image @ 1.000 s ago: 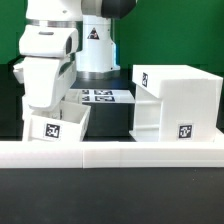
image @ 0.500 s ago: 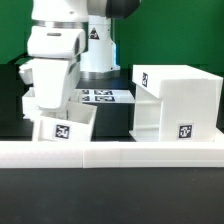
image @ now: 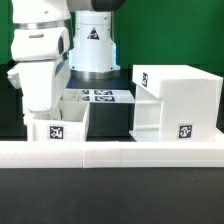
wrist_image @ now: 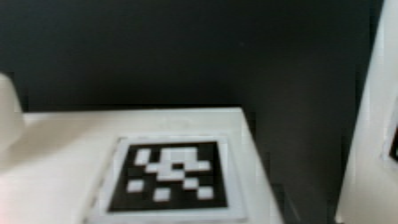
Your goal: Assemble drawer
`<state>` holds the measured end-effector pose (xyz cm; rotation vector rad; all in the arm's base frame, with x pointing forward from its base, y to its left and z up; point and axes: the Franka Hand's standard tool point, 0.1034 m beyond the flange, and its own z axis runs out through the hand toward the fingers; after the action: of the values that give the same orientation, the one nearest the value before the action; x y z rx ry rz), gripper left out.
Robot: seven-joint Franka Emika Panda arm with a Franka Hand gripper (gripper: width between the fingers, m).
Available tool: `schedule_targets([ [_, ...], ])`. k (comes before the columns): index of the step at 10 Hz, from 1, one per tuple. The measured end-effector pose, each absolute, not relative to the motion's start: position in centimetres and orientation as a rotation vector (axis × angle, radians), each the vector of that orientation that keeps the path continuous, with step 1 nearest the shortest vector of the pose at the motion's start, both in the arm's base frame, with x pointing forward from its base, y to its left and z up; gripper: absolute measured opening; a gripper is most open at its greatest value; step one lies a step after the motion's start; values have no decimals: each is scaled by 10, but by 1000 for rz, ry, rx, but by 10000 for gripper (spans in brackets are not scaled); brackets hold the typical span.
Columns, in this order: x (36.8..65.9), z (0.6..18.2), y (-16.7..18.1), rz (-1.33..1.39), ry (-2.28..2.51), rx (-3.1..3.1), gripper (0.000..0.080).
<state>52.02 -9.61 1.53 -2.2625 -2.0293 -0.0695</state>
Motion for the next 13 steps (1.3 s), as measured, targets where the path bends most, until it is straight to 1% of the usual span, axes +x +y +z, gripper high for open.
schedule_targets([
  [4,520,14,-97,-65,-2046,-2246,41],
  [5,526,16,-95,-64,-2092,-2217,41],
  [7,537,17,-79,-56,-2185,-2155,41],
  [9,541,14,-60,-48,-2212,-2134,41],
  [13,541,12,-63,-65,-2217,-2150,41],
])
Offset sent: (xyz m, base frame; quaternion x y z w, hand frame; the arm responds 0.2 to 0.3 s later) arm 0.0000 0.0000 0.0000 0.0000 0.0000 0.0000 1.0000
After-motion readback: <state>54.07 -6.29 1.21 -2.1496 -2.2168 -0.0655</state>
